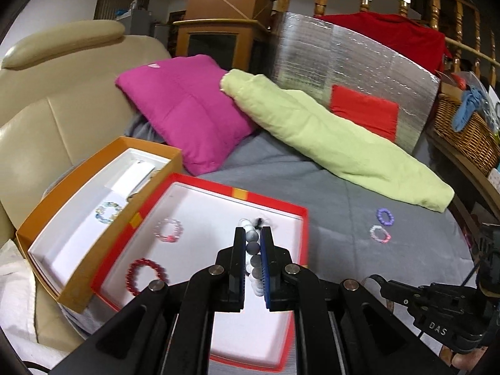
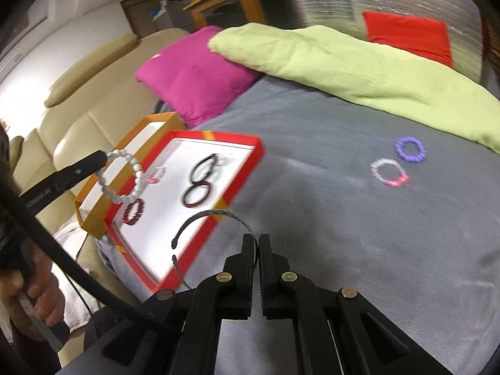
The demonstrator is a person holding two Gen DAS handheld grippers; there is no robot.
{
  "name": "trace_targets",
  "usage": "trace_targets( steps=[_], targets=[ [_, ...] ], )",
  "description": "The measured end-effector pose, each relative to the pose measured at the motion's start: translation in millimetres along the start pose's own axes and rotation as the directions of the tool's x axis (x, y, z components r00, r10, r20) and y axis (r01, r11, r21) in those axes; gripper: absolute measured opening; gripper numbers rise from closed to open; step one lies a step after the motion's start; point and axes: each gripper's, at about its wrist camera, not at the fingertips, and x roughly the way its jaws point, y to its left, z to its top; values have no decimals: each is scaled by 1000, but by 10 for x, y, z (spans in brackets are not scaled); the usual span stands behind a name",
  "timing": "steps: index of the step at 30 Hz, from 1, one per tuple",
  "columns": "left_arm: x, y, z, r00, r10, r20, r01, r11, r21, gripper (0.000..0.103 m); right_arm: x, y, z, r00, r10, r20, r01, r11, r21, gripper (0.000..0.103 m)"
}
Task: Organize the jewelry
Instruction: 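Carry the white bracelet and headband over the red-rimmed box lid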
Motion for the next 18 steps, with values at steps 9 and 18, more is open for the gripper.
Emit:
trace_targets(
  steps=[9, 18],
  targets=[
    [194, 387, -54, 998, 24, -55, -26, 999, -30, 9, 400, 555, 151, 999, 30, -44, -35, 994, -107, 4],
    [402, 513, -214, 994, 23, -109, -28, 999, -42, 9, 789, 751, 244, 995, -9, -104, -8, 987, -163, 4]
  ],
)
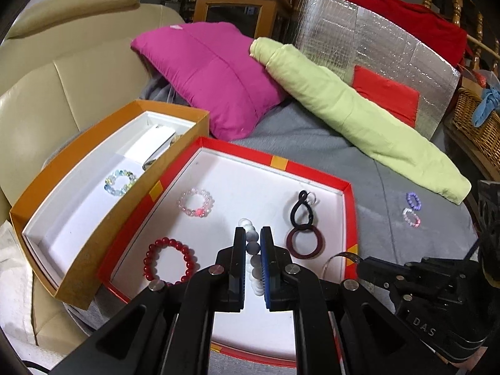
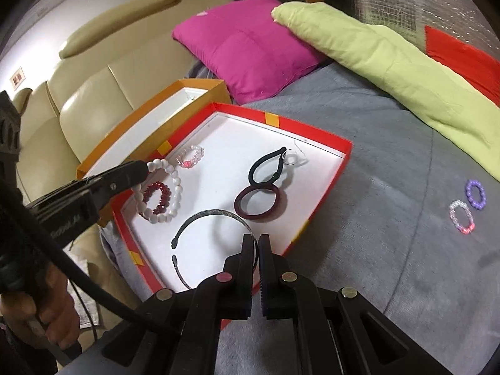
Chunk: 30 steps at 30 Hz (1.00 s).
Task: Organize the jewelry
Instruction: 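Carry the white bracelet and headband over the red-rimmed box lid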
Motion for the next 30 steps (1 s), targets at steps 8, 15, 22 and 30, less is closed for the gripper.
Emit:
trace_targets(
  steps=[8, 15, 22, 30],
  targets=[
    [167, 93, -40, 999, 1, -35, -1, 1000, -14, 9, 250, 55, 94, 999, -23, -45, 22, 999, -24, 4],
    [255, 132, -104, 998, 5, -56, -6, 1000, -19, 9, 381, 106, 131, 997, -38, -65, 35, 998, -45, 4],
    [335, 216, -122, 997, 14, -76, -17, 999, -29, 9, 485, 90, 115, 995, -44, -91, 39, 998, -54, 4],
    [401, 273, -142, 995, 17, -96, -21, 999, -39, 9, 585, 137, 155, 993, -49, -109, 41, 997, -73, 4]
  ],
)
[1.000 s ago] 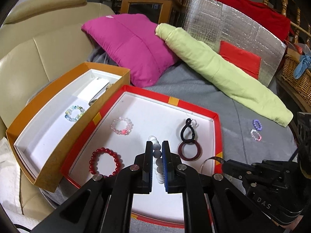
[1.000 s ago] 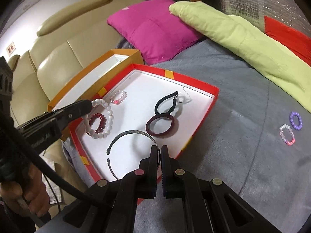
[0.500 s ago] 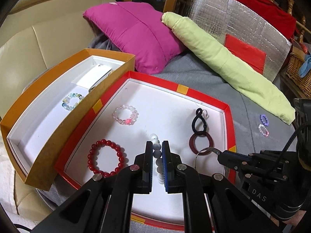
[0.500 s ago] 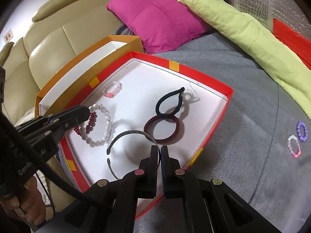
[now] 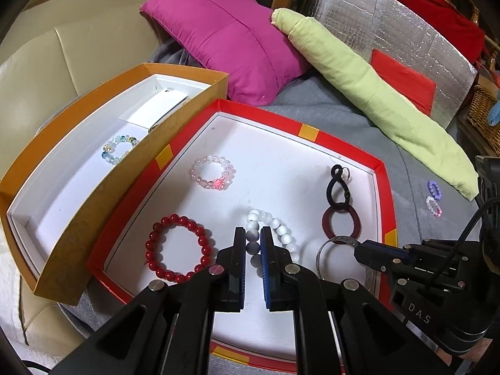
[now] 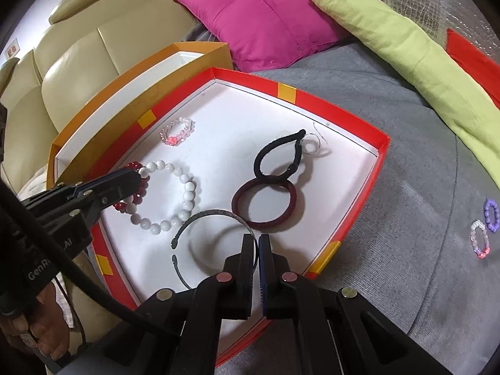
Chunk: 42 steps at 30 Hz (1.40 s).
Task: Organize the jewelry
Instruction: 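Carry the white bracelet and headband over the red-rimmed box lid, then lower both items into the lid and open both tools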
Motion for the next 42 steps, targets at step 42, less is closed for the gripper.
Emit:
trace_targets(
  steps=[42],
  targets=[
    [-25, 35, 10, 994, 108, -34, -108, 994, 8, 16, -99, -133, -24, 1000, 22, 3, -22, 999, 43, 16]
  ],
)
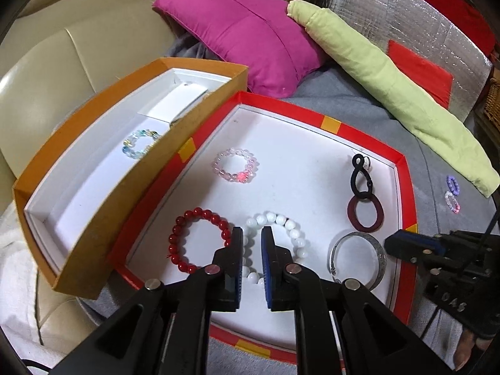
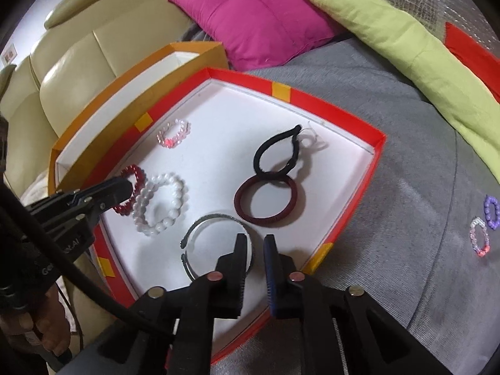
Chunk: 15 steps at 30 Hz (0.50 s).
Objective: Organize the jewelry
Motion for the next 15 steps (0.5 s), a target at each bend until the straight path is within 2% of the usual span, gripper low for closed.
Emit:
trace_targets(
  steps=[2, 3, 4, 5, 7, 15],
  targets=[
    [-76, -4, 7, 1000, 23, 18, -23, 1000, -1, 39, -89, -33, -28, 1000, -4, 18, 4, 1000, 7, 24],
    [-118, -14, 9, 999, 34, 31, -34, 999, -2, 44, -135, -56, -41, 1000, -6, 26, 6, 1000, 12, 28],
    [-169, -28, 14, 998, 49, 47, -49, 999, -1, 50, -199, -98, -62, 999, -5, 39, 4, 1000, 21, 40],
    [-217, -48, 19, 996, 62, 60, -63, 998, 2, 52, -271, -142, -92, 998, -2, 56, 0, 1000, 31, 54],
    [-296, -97, 36, 995, 64, 75, -65, 998, 11, 52, -398, -224, -153, 996, -11, 84, 8, 999, 43, 64],
    [-566, -556, 110, 993, 25, 115, -31, 998, 55, 55, -872, -747, -544, 989, -56, 135, 41, 993, 111, 65]
  ],
)
